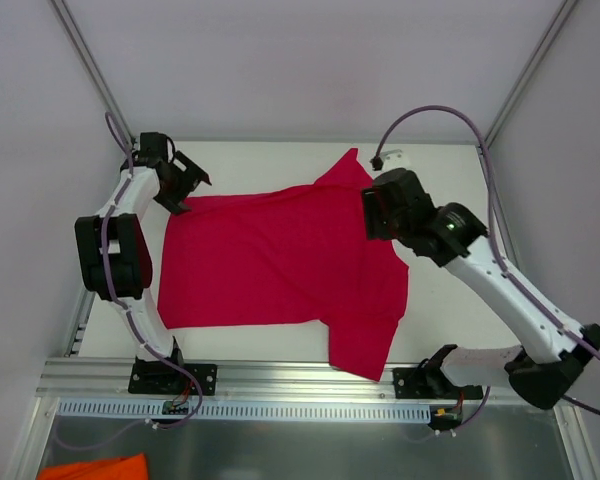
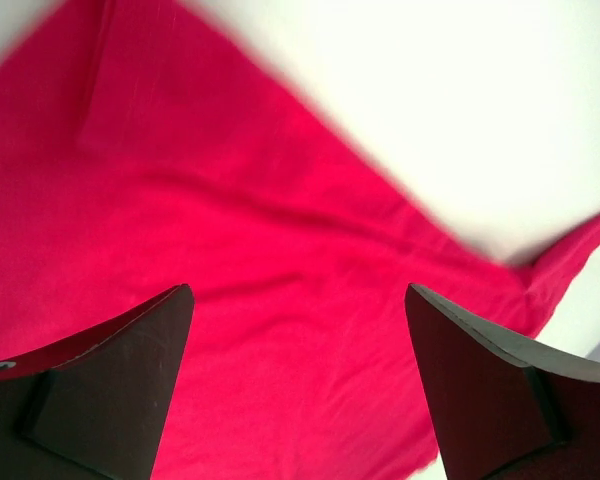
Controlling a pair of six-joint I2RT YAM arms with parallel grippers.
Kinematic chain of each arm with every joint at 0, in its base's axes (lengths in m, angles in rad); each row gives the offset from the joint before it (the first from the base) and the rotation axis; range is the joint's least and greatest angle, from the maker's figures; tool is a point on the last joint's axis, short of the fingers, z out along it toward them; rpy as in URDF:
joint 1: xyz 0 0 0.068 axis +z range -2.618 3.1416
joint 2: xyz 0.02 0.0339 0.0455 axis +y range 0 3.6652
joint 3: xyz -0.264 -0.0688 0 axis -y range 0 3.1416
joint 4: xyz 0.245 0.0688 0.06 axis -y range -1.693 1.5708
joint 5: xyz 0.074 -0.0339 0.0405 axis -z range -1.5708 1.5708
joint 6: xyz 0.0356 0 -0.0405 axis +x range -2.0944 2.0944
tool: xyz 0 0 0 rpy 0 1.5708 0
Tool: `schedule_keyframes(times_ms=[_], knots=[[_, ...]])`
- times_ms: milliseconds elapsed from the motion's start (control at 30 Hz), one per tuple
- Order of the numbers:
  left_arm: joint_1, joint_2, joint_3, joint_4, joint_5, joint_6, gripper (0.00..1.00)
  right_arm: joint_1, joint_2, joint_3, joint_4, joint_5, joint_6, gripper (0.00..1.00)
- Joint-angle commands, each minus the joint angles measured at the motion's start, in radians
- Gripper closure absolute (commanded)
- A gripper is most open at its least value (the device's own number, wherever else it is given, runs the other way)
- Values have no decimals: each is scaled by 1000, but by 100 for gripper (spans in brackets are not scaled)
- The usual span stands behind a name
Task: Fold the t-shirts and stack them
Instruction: Flatten out the tshirt
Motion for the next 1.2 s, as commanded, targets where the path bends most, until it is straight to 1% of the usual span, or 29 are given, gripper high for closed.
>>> schedule_keyframes(times_ms=[0,67,100,167,267,367,400,467,600,733,800,867,1000,1067,1167], knots=[[2,58,195,-78,-168,19,12,-10,-125,80,-186,33,1,48],[2,113,246,-119,-232,32,15,-10,-179,85,-220,13,15,47],[2,130,283,-122,-248,39,21,-10,-194,82,-247,4,24,47],[5,185,343,-145,-268,45,28,-10,-249,55,-286,-2,49,47],[5,245,380,-210,-309,38,29,-10,-305,44,-346,32,84,48],[6,231,343,-207,-337,3,30,-10,-336,45,-404,48,112,48],[8,221,304,-192,-332,-8,31,-10,-343,48,-424,53,116,48],[9,201,274,-172,-337,-17,33,-10,-346,53,-442,56,127,49],[13,226,291,-165,-351,24,33,-11,-349,59,-461,68,150,50],[20,236,283,-178,-368,33,33,-10,-362,77,-468,70,168,51],[29,251,291,-179,-374,42,33,-11,-365,106,-470,70,147,51],[31,269,329,-219,-384,30,33,-10,-362,139,-472,61,113,50],[31,276,332,-216,-388,22,35,-10,-348,212,-468,59,70,50],[31,283,345,-230,-389,22,35,-10,-317,287,-496,70,72,50],[31,303,369,-236,-388,33,36,-10,-316,326,-478,75,69,50]])
